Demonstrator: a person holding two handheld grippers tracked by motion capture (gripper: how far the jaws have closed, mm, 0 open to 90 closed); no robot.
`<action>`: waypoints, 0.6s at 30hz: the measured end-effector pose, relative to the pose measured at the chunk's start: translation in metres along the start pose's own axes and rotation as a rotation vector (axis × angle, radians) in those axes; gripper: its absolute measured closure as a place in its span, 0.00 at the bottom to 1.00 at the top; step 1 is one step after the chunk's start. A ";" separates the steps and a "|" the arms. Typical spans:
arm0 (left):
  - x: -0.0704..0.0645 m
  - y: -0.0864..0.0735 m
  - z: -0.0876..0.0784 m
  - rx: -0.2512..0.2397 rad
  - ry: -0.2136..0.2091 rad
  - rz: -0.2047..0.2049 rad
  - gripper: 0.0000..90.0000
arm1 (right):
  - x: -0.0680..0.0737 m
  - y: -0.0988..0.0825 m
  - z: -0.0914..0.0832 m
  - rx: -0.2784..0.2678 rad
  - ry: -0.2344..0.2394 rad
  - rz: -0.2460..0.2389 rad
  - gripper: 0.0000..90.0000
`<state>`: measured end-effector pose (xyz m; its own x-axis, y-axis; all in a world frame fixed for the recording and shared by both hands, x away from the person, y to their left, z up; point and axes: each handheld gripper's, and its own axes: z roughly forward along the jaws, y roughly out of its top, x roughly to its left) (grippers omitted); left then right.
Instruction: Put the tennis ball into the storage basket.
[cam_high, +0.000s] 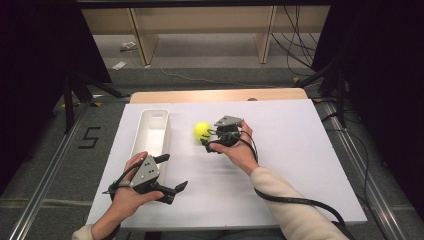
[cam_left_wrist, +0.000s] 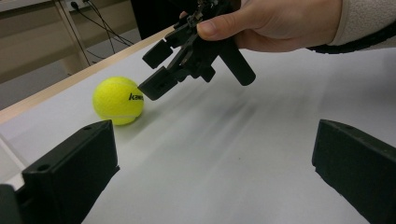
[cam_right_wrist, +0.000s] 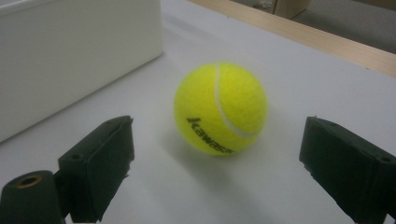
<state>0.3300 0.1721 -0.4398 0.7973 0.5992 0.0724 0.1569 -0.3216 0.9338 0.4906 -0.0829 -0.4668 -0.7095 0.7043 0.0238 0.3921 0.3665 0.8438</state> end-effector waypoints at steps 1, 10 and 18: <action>0.000 0.000 0.000 0.000 0.000 -0.001 0.00 | 0.000 0.001 0.001 -0.001 0.002 -0.002 0.12; 0.000 0.000 0.000 0.001 -0.001 -0.006 0.00 | 0.000 0.009 0.011 -0.003 0.003 0.011 0.11; 0.000 0.000 0.000 -0.002 -0.002 -0.002 0.00 | 0.002 0.013 0.024 0.002 0.012 0.016 0.11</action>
<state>0.3297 0.1721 -0.4394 0.7979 0.5987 0.0697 0.1575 -0.3186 0.9347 0.5081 -0.0617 -0.4682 -0.7104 0.7024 0.0440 0.4048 0.3566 0.8420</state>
